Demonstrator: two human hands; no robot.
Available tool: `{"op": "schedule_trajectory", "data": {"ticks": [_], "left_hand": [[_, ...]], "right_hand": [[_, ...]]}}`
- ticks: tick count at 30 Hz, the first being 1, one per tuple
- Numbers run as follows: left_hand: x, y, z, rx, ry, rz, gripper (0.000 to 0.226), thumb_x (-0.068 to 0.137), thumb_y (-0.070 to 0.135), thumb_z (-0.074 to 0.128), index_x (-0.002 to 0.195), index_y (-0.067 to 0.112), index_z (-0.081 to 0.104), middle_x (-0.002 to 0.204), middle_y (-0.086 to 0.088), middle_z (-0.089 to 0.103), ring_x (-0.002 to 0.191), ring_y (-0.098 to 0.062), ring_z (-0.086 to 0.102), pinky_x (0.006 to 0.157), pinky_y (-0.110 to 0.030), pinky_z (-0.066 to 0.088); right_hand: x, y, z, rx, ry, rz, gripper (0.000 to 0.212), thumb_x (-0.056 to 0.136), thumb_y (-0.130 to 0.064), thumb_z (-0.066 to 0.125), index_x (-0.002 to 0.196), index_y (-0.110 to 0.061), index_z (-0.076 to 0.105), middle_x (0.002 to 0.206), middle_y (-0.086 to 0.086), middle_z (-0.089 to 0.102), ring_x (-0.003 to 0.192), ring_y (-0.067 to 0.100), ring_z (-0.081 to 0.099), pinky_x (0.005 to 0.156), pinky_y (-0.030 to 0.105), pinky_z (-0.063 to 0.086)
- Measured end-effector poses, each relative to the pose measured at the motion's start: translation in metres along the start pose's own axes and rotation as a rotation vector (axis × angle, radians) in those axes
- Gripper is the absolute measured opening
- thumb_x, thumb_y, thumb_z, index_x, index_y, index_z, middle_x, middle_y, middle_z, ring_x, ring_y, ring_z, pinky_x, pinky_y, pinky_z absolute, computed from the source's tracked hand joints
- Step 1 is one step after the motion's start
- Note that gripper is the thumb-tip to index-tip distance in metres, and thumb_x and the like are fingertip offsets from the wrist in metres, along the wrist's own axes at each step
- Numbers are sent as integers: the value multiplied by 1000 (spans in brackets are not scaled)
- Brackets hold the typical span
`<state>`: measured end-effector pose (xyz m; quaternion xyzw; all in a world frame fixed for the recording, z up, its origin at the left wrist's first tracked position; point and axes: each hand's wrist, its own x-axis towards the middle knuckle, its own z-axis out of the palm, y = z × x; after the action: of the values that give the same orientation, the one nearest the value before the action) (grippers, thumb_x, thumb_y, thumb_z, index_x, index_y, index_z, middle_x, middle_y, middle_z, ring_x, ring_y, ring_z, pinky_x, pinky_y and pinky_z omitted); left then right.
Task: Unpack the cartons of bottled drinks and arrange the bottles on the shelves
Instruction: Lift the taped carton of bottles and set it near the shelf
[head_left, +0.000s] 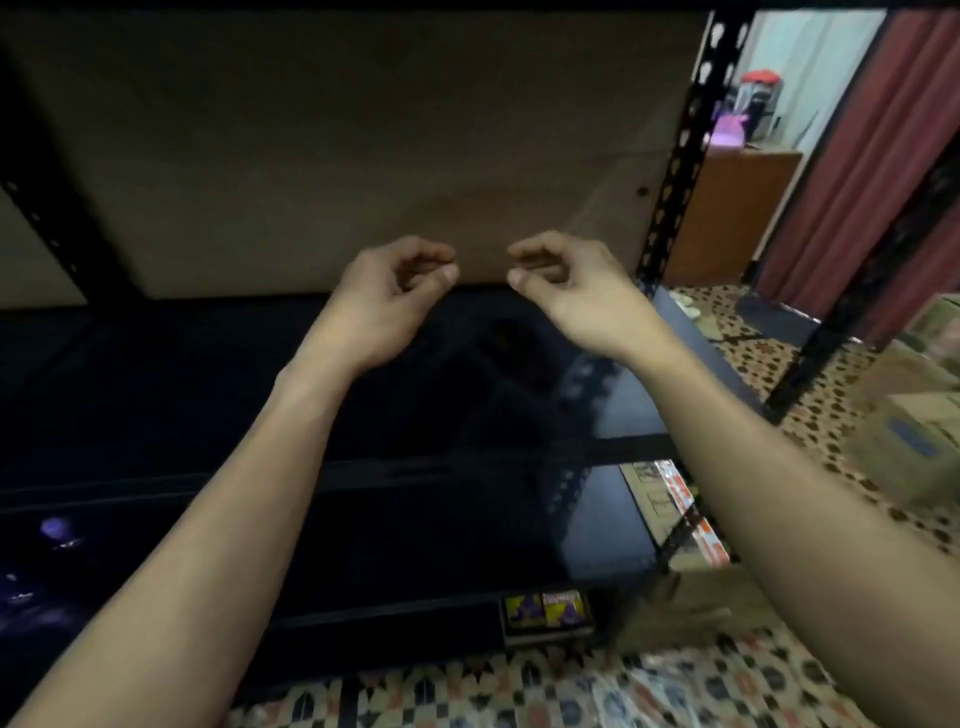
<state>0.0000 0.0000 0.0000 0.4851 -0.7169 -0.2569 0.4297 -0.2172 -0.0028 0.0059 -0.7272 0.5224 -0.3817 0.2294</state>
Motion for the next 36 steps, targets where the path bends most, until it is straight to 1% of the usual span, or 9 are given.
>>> {"op": "schedule_trajectory", "data": {"ticks": [5,8,11,15,19,22,29,33,36], "left_hand": [[-9,6,55,-129,-82,-33,17,95,31,62,110,27,70,107,5,73,101,-9,68,98,-34,53],[-7,18,93,-158,-147,-4,16,88,38,61,102,34,68,104,5,74,99,-10,69,97,-39,53],[-6,33,133,-194,-190,15,12,90,31,60,99,31,67,102,3,75,94,-10,70,93,-37,54],[-9,58,191,-218,-308,28,14,98,21,59,103,14,70,97,-3,75,86,-15,72,76,-30,53],[-15,92,257,-225,-408,29,18,100,20,57,104,9,71,96,-2,76,84,-16,72,70,-32,54],[-22,114,309,-278,-462,-1,14,99,20,58,99,15,71,94,-3,76,81,-16,73,68,-29,54],[-28,138,431,-270,-537,-17,17,97,26,61,112,20,68,105,3,73,99,-10,69,85,-30,54],[-14,128,484,-254,-521,-83,16,96,24,63,112,22,65,110,6,70,102,-7,66,89,-28,52],[1,116,519,-189,-461,-155,28,96,30,63,122,20,63,113,11,67,104,-2,62,90,-24,51]], "right_hand": [[-36,39,-17,103,18,50,23,93,-30,64,116,-25,65,105,-10,69,104,5,66,100,35,53],[-61,60,-35,123,62,78,25,93,-28,64,117,-22,67,106,-7,71,103,5,66,99,35,53],[-86,86,-59,165,95,112,20,97,-21,64,117,-21,67,104,-6,72,101,5,67,98,32,54],[-120,121,-101,202,182,135,18,96,-20,64,112,-27,68,106,-3,75,102,11,70,99,40,54],[-155,158,-150,258,223,182,18,98,-12,62,113,-17,69,102,9,75,89,10,71,83,26,54],[-183,190,-185,267,231,250,19,99,-7,59,115,-10,69,96,4,74,83,-1,68,75,15,50],[-230,281,-258,231,290,445,19,101,-14,57,116,-13,70,94,-1,76,83,2,70,71,16,52],[-238,334,-276,203,293,540,21,103,-18,55,116,-15,70,97,-2,77,89,8,72,75,20,52],[-231,378,-282,170,253,579,21,104,-24,54,115,-19,71,98,-6,77,91,8,72,83,28,53]]}}
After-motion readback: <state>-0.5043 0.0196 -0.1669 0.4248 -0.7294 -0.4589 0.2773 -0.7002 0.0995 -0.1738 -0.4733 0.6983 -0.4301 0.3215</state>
